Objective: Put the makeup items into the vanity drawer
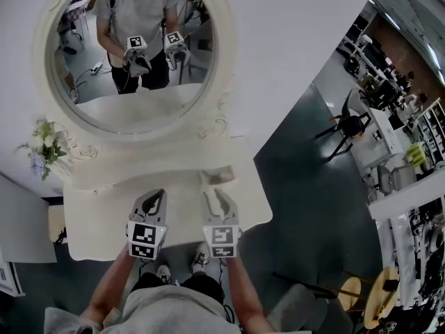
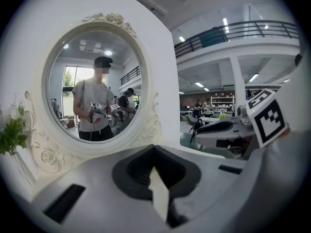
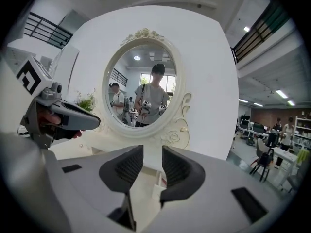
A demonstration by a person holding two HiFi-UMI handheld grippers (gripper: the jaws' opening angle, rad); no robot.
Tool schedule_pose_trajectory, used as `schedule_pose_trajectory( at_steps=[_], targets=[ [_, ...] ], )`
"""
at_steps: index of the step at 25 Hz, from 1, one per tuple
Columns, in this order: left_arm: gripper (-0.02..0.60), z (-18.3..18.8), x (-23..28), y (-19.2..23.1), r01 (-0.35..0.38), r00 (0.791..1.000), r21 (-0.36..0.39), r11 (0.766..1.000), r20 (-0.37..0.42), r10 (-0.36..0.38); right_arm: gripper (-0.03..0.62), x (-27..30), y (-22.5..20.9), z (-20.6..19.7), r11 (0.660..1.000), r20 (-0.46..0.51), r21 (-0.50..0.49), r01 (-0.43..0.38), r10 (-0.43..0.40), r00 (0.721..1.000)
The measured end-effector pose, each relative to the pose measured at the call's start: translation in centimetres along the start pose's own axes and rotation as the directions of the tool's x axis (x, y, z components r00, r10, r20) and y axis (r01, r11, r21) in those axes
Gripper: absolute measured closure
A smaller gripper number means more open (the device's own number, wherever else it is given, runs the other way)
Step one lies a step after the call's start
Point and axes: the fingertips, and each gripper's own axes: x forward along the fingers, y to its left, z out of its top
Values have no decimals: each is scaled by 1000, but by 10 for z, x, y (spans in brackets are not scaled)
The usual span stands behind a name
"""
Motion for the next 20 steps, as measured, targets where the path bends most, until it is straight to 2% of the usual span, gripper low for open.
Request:
schedule_pose_trajectory(
  at_steps=[11, 20],
  targets=[
    [581, -1, -42, -6, 40, 998, 34, 999, 36, -42, 551, -44, 44, 6, 1000, 35, 13, 15, -16, 999],
    [581, -6, -57, -12, 60, 997, 46, 997, 36, -61, 574, -63, 53, 4, 999, 41, 14, 30, -31, 999]
  ],
)
